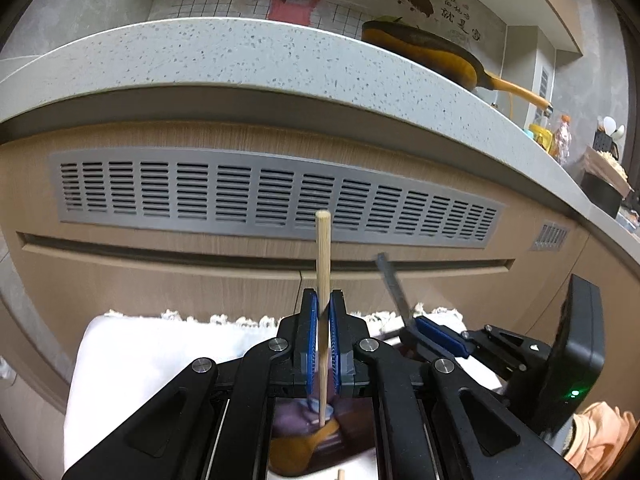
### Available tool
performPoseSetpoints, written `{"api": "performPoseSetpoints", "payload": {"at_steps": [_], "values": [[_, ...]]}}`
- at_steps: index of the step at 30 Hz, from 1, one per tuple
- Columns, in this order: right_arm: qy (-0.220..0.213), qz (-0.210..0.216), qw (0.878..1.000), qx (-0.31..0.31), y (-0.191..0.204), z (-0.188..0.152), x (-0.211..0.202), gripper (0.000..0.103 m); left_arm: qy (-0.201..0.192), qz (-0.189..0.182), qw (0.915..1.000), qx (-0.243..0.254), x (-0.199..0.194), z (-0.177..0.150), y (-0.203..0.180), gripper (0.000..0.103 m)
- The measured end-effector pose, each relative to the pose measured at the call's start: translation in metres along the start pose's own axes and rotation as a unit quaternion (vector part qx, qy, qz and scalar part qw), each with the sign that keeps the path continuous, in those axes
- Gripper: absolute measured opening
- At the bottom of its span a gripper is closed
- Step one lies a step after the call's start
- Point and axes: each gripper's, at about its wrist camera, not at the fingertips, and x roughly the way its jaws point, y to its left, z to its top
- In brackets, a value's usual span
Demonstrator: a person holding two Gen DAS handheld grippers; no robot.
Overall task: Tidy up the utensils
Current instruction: 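Open both tools to drop the chopstick and metal spoon into the caddy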
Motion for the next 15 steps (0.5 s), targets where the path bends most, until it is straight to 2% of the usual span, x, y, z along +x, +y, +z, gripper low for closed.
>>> {"api": "performPoseSetpoints", "payload": {"at_steps": [4,10,11,12,13,15], "values": [[0.016,0.015,1.000,-0.002,0.005,-0.009,-0.019,0.016,0.015,0.005,0.9999,-0.004,-0.004,-0.007,-0.001,0.008],[0.040,0.023,0.999,0.001,0.010,-0.019,-0.058,0.041,0.034,0.012,0.9993,-0.010,-0.017,-0.016,0.000,0.010],[0.049,0.023,0.999,-0.001,0.012,-0.021,-0.064,0.049,0.037,0.015,0.9992,-0.009,-0.022,-0.020,0.001,0.011],[0.056,0.023,0.998,-0.002,0.013,-0.023,-0.069,0.053,0.040,0.017,0.9990,-0.006,-0.026,-0.023,0.001,0.016],[0.066,0.024,0.998,-0.004,0.016,-0.027,-0.075,0.053,0.044,0.019,0.9989,-0.002,-0.029,-0.026,0.002,0.023],[0.087,0.029,0.996,-0.007,0.021,-0.037,-0.084,0.053,0.052,0.022,0.9983,0.007,-0.039,-0.037,0.003,0.028]]}}
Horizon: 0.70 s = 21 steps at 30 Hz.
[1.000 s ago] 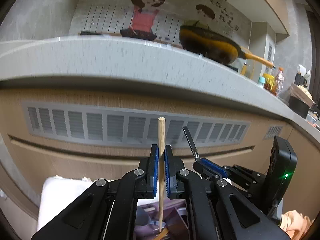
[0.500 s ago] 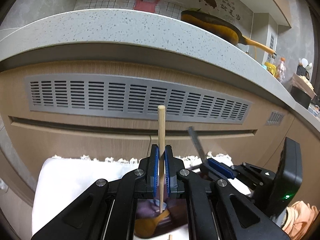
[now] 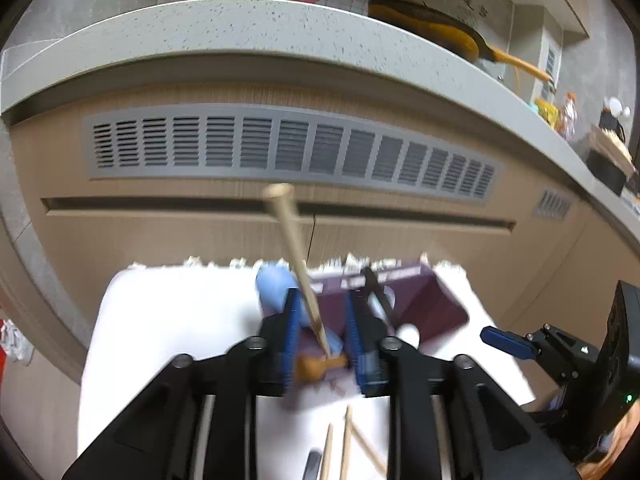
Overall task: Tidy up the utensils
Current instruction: 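Open both tools to drop the chopstick and metal spoon into the caddy, then grasp a chopstick with the left tool while the right tool grasps another chopstick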
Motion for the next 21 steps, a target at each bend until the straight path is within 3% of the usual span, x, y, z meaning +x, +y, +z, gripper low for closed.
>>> {"api": "performPoseSetpoints", "payload": {"at_steps": [5,13,21], "values": [[0.071,0.019,0.997,0.012,0.016,-0.029,0.002,0.051,0.025,0.005,0.9997,0.002,-0.016,-0.030,0.010,0.030],[0.148,0.091,0.984,0.041,0.051,-0.053,0.022,0.029,0.076,0.010,0.9970,0.009,-0.029,-0.085,0.024,0.033],[0.186,0.074,0.979,0.026,0.079,-0.063,0.046,0.022,0.126,0.011,0.9914,0.034,-0.036,-0.133,0.028,0.044]]}}
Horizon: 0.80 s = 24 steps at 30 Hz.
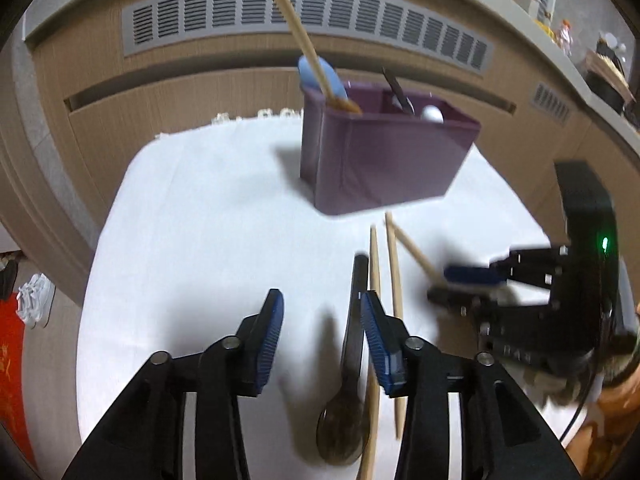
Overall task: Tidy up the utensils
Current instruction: 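Grasp a chopstick with the left tool while the right tool grasps another chopstick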
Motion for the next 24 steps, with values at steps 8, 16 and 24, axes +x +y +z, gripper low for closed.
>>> {"api": "performPoseSetpoints", "payload": {"at_steps": [8,16,24], "values": [[-0.007,0.008,1.000,-0.010,-0.002,-0.004,-0.018,0.009,0.025,-0.026,0.9985,0.041,0.009,-0.007,-0.026,0.045],[-0.027,0.005,0.999,0.035,-0.039,-0.019,-0.044,0.006,0.044,-0.066,0.9939,0.077,0.032,0.013,-0.068,0.034],[-0.028,0.018,0.999,0.039,-0.048,-0.030,-0.045,0.007,0.094,-0.027,0.9939,0.051,0.089,0.045,-0.074,0.027]]}}
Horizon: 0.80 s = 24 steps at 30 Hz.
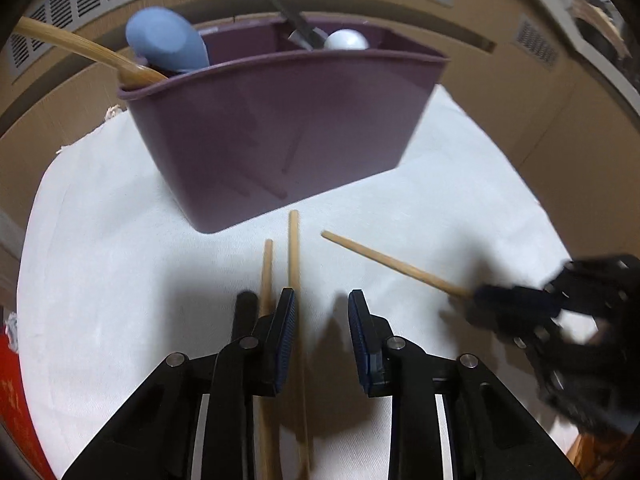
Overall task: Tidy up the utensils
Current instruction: 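Grasp a chopstick with the left tool while the right tool grasps another chopstick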
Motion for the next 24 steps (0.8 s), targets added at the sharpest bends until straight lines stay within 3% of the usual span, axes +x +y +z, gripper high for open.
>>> {"api": "performPoseSetpoints", "payload": {"at_steps": [5,9,14,21,24], "values": [[-0.015,0.007,1.000,-0.019,0.000,-0.001,-0.006,0.007,0.014,0.018,0.9997,0.000,0.013,0.008,0.004,0.027],[-0.011,0.021,0.999,-0.046,0.005,0.001,-0.003,0.007,0.006,0.035,0.9994,0.001,0.010,0.006,0.002,0.006],[0.002,0.052,0.994,-0.092,0.012,0.007,0.005,0.026,-0.009,0.016,0.9998,-0.004,-0.010,-0.017,0.004,0.006],[0.035,0.012,0.995,-0.093,0.004,0.029,0.035,0.026,0.008,-0.011,0.9999,-0.010,-0.016,-0.042,0.011,0.006],[0.053,0.010,0.995,-0.085,0.003,0.033,0.044,0.024,0.014,-0.004,0.9999,0.002,-0.015,-0.041,0.009,0.006]]}}
